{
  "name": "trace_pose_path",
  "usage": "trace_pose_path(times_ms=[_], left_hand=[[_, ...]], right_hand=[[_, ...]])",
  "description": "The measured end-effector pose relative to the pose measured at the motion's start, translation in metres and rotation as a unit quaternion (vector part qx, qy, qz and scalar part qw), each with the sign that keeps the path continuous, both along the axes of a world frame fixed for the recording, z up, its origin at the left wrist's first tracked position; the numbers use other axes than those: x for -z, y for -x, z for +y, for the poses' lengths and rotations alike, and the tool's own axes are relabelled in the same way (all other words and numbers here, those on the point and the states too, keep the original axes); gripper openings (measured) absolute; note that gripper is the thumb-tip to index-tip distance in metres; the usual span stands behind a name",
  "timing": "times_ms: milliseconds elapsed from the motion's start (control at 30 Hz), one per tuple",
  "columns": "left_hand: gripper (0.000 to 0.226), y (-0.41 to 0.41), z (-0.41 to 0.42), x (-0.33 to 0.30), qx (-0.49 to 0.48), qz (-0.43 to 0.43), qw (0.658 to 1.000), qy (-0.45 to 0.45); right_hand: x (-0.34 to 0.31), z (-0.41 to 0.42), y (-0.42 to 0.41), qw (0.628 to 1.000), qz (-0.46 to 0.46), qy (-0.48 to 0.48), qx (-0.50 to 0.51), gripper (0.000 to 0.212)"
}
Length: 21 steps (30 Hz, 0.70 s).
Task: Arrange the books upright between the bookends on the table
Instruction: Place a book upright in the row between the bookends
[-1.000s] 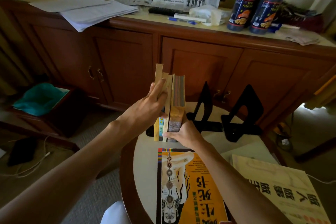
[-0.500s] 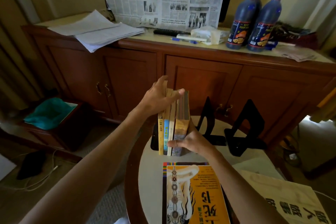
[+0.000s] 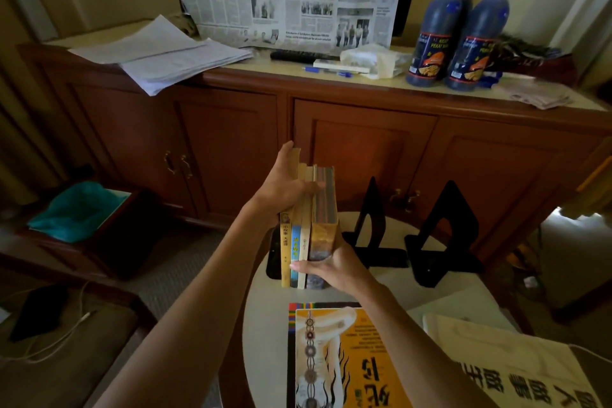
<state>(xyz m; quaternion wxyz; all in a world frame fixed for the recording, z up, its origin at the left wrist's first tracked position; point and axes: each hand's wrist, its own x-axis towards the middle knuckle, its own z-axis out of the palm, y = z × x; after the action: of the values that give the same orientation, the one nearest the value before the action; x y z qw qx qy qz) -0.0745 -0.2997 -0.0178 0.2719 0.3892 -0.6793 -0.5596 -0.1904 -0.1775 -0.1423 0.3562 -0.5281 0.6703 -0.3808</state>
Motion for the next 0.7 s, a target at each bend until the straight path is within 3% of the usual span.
trace_pose_path(times_ms=[367,567,700], left_hand=[[0.101,-0.005,0.012,-0.007,-0.021,0.015,1.000,-0.002],[0.080,-0.017,0.026,-0.013,-0.051,0.102,0.990,-0.085],[0.094,-0.042,0.039,0.002,-0.067,0.127,0.978,-0.153]], right_hand=[[-0.005,0.004,-0.002,0.999,0.037,-0.026,-0.007,0.091],[-0.013,0.005,0.000,0.997,0.061,-0.044,-0.030,0.099],[-0.023,0.007,0.000,0.997,0.052,-0.044,-0.037,0.109]])
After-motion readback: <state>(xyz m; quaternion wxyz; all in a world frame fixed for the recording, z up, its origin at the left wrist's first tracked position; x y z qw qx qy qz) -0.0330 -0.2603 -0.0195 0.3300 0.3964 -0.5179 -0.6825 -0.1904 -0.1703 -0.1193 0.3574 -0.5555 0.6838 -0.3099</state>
